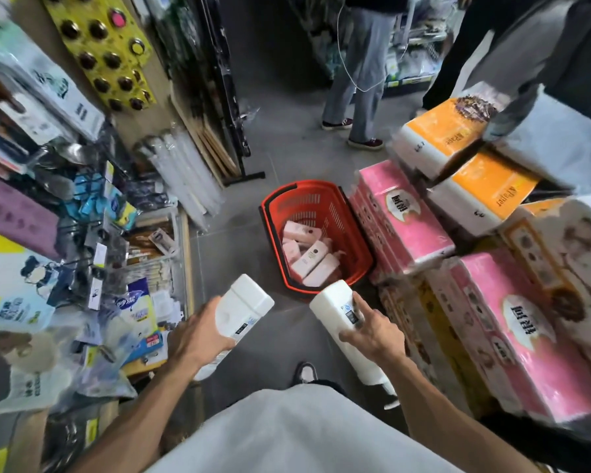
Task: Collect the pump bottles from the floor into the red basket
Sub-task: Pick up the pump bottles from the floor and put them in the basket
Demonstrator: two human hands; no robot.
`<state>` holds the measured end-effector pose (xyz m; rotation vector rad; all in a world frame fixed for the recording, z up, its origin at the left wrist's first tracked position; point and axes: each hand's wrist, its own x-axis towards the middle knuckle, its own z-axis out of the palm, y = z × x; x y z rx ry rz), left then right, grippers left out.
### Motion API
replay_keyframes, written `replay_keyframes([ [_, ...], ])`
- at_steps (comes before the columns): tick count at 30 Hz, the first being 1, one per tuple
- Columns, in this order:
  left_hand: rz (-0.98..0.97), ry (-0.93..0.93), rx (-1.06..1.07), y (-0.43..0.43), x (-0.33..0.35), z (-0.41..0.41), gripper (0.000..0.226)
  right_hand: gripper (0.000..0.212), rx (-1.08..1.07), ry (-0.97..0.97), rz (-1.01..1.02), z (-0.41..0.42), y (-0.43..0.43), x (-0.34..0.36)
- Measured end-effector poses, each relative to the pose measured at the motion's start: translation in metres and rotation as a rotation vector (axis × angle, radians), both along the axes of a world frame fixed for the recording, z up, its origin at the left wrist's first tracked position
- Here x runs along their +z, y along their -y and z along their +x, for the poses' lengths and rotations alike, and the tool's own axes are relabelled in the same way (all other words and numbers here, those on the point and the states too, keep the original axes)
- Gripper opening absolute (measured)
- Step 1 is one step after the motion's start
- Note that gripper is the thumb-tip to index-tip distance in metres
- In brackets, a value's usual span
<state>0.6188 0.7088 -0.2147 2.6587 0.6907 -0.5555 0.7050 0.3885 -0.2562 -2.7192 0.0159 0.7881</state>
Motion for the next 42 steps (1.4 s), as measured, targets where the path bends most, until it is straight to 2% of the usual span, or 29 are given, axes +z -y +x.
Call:
replay_keyframes([
  [6,0.022,-0.011,0.011,-0.005,0.003,0.043,0.078,0.095,-0.033,-0.025,0.035,0.035,-0.007,0.001],
  [12,-0.065,-0.013,0.006,-0.014,-0.006,0.087,0.080,0.098,-0.046,-0.055,-0.005,0.063,-0.025,-0.003],
  [21,-0.090,-0.048,-0.114,-0.064,-0.010,0.163,0.070,0.099,-0.163,-0.055,-0.043,0.102,-0.069,-0.001],
  [32,-0.101,-0.029,-0.284,-0.132,-0.001,0.263,0.070,0.101,-0.317,-0.004,-0.023,0.145,-0.134,0.006],
  [42,-0.090,-0.054,-0.377,-0.112,-0.007,0.338,0.076,0.099,-0.396,-0.040,-0.011,0.181,-0.121,-0.012],
])
